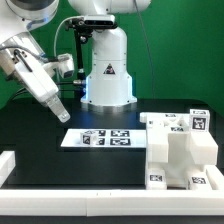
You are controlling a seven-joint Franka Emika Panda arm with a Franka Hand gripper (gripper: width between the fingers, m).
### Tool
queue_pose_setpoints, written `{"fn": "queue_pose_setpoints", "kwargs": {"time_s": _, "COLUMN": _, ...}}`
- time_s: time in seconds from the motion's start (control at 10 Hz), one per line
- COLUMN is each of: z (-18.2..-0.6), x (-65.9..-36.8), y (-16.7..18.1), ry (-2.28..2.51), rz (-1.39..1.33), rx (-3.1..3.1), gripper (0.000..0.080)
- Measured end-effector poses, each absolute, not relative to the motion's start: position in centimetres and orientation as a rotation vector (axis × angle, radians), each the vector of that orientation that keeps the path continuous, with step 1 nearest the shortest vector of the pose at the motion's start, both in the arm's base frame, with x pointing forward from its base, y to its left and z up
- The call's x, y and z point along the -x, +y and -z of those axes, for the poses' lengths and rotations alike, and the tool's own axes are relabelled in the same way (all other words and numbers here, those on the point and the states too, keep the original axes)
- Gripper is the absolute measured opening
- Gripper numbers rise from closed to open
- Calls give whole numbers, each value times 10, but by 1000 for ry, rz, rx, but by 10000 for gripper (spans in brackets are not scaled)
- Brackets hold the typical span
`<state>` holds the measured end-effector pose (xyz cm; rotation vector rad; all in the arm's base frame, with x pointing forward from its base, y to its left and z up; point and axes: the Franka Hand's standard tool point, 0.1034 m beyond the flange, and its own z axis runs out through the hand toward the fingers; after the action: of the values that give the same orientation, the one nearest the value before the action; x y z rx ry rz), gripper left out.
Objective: Assemble chair
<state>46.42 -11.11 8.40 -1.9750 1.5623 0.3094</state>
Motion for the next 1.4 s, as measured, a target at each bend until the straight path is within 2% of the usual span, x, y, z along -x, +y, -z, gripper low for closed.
{"fn": "queue_pose_setpoints", "kwargs": {"time_s": 0.2, "z": -82, "x": -461, "y": -110, "ry": 1550, "rz": -319, "rx": 1969, "gripper": 649}}
{"fn": "queue_pose_setpoints", "kwargs": {"time_s": 0.4, "z": -58, "x": -420, "y": -107, "ry": 1544, "rz": -482, "rx": 1814, "gripper": 649}}
{"fn": "queue_pose_setpoints", "kwargs": {"time_s": 0.6, "z": -41, "x": -392, "y": -99, "ry": 1584, "rz": -524, "rx": 1790, "gripper": 649}}
{"fn": "queue_pose_setpoints", "kwargs": {"time_s": 1.1, "z": -36, "x": -384, "y": -97, "ry": 1607, "rz": -543, "rx": 1767, "gripper": 649}}
{"fn": "queue_pose_setpoints", "kwargs": {"time_s": 1.4, "z": -13, "x": -334, "y": -86, "ry": 1689, "rz": -669, "rx": 1574, "gripper": 649}}
